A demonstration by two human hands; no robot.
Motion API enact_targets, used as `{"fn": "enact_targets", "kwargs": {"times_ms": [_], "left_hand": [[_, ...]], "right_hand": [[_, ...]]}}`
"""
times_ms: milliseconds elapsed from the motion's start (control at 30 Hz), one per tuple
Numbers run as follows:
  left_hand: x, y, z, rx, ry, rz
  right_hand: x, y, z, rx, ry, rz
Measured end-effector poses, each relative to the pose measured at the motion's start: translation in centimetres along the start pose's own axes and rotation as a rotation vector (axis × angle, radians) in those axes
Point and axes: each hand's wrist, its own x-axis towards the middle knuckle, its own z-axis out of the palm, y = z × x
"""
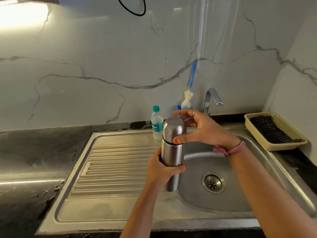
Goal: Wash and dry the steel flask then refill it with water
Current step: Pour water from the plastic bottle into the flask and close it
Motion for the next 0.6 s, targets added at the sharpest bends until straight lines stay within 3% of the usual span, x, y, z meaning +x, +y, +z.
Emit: {"fn": "enact_targets", "kwargs": {"times_ms": [167,333,467,600], "left_hand": [[-0.1,-0.1,-0.1,0.01,-0.025,0.002],[0.0,-0.2,-0.2,0.001,-0.02,0.004],[0.2,-0.3,-0.4,0.006,-0.035,0.022],[0.6,-0.4,-0.5,-0.002,-0.019,0.02]], "right_hand": [[0.0,0.4,-0.5,0.098,-0.205,0.028],[0.3,0.1,1.3,0.122,-0.047,0.007],[0.2,0.6,1.0,0.223,-0.223,0.013],[0.4,0.7,0.8,0.386,-0.174,-0.006]]}}
